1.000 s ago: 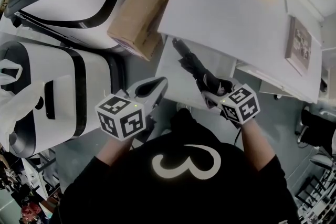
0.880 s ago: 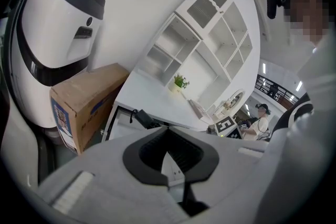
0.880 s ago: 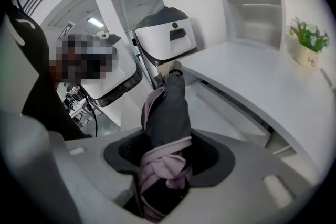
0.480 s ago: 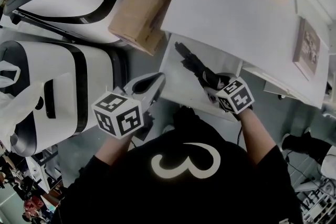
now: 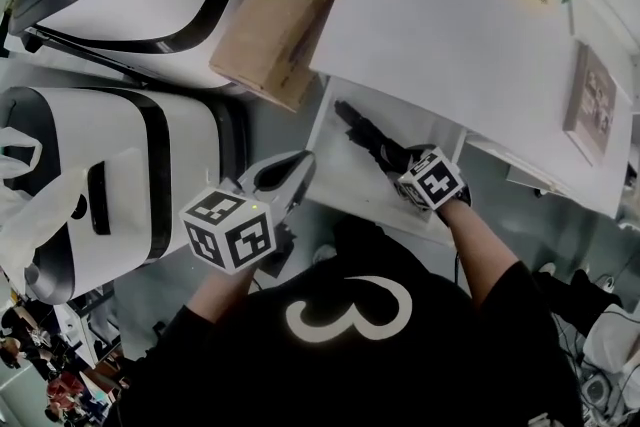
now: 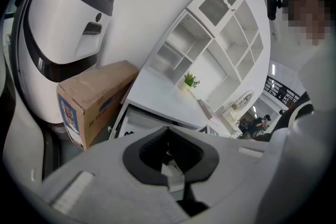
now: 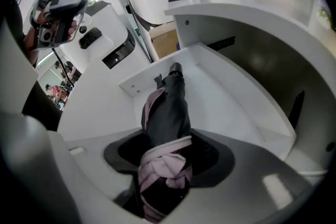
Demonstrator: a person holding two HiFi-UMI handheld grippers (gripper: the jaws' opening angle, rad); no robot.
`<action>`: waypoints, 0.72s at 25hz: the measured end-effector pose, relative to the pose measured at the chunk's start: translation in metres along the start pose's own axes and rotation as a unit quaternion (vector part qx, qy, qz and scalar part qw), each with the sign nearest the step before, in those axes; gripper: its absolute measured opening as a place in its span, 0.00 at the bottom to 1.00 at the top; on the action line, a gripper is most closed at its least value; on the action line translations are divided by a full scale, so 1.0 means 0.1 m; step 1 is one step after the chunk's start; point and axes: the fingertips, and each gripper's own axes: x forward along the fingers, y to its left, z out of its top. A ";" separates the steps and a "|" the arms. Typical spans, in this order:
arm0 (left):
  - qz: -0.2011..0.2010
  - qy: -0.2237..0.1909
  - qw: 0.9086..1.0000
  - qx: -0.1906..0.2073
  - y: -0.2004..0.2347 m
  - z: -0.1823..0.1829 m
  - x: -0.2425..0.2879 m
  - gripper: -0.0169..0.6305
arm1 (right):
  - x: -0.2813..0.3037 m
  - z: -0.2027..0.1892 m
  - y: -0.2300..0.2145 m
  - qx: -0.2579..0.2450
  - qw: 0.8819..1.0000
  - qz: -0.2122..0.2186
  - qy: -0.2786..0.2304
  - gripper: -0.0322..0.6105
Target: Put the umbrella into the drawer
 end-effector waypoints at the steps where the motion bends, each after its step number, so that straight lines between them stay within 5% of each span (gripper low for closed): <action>1: 0.002 0.001 1.000 -0.002 0.02 -0.01 0.00 0.04 | 0.04 0.00 -0.03 -0.003 1.000 -0.003 0.004 0.41; 18: 0.030 0.007 0.999 -0.027 0.31 -0.23 -0.14 0.04 | 0.60 -0.42 -0.22 -0.009 0.991 -0.037 0.130 0.46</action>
